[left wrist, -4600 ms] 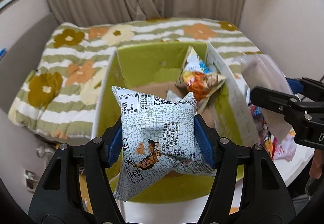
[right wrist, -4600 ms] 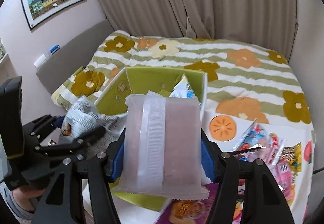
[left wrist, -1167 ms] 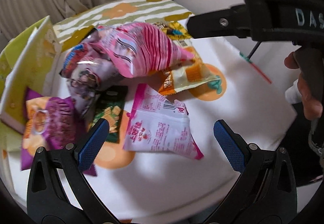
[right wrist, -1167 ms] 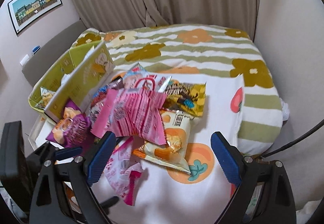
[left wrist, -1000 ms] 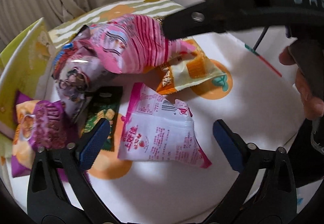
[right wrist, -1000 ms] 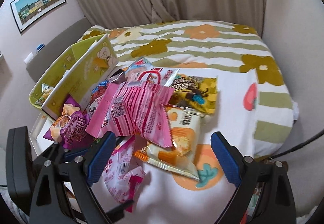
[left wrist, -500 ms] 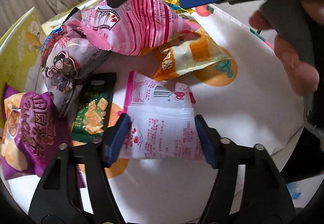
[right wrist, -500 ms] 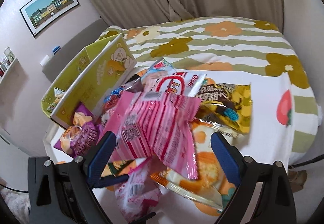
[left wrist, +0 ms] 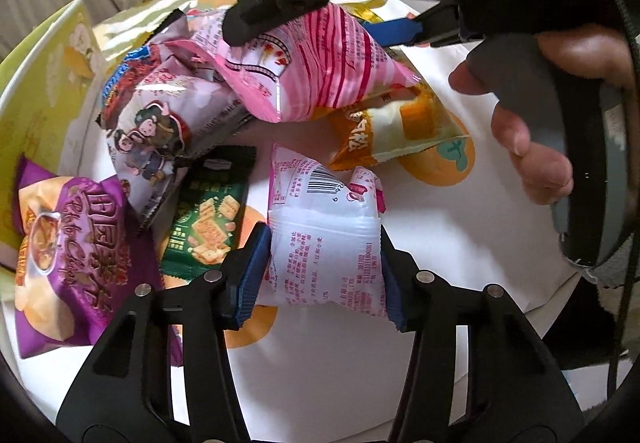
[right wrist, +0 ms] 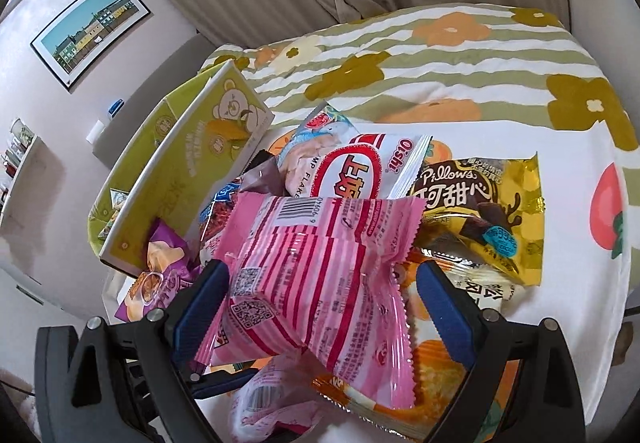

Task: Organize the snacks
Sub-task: 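Grasp the pink-white bag with the left tool while the right tool grasps the pink striped bag, then carry both bags over the green box and open both tools to drop them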

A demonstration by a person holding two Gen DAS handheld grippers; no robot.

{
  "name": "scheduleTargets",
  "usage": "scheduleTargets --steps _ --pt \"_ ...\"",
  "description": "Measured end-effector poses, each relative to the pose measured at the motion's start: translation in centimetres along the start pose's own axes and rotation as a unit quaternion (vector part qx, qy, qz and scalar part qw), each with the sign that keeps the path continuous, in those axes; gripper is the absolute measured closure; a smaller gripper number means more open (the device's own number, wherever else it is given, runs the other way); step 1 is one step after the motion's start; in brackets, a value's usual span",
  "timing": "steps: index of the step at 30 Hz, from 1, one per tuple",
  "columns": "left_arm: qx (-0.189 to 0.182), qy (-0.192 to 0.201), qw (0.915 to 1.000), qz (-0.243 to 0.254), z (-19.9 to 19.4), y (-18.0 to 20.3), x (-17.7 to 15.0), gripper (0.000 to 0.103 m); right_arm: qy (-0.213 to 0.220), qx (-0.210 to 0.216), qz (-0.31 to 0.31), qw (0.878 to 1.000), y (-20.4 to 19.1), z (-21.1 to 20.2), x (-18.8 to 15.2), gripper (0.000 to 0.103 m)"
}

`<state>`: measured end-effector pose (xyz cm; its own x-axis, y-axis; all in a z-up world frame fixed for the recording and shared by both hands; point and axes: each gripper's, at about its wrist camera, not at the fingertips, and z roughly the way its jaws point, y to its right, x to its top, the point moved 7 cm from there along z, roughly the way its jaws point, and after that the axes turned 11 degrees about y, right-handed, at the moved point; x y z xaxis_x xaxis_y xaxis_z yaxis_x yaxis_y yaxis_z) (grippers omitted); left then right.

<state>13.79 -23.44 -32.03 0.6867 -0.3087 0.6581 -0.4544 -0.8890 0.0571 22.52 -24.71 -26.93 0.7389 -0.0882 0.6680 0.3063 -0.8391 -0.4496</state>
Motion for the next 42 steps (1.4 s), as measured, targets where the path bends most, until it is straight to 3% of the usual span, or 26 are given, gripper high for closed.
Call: scheduleTargets --steps 9,12,13,25,36,42 --pt "0.002 0.000 0.9998 -0.018 -0.3 -2.8 0.6 0.057 -0.018 -0.003 -0.023 1.000 -0.3 1.2 -0.2 0.010" --pt "0.002 0.000 0.9998 -0.019 -0.4 -3.5 0.6 0.057 -0.020 -0.010 -0.040 0.999 -0.6 1.4 -0.5 0.018" --pt "0.003 -0.001 0.9998 -0.020 -0.4 -3.7 0.6 0.057 -0.019 -0.009 -0.042 0.999 -0.6 1.5 -0.6 0.030" --pt "0.006 0.010 0.9998 -0.015 -0.4 -4.3 1.5 0.060 0.003 -0.015 -0.044 0.999 -1.0 -0.3 -0.5 0.037" --pt "0.002 0.057 0.9984 -0.004 -5.7 -3.3 4.8 0.062 0.048 -0.031 -0.055 0.997 -3.6 -6.2 2.4 0.037" --pt "0.010 0.096 0.9953 -0.008 -10.6 -3.1 7.0 0.062 0.077 -0.037 -0.072 0.994 -6.0 -9.9 4.4 0.037"
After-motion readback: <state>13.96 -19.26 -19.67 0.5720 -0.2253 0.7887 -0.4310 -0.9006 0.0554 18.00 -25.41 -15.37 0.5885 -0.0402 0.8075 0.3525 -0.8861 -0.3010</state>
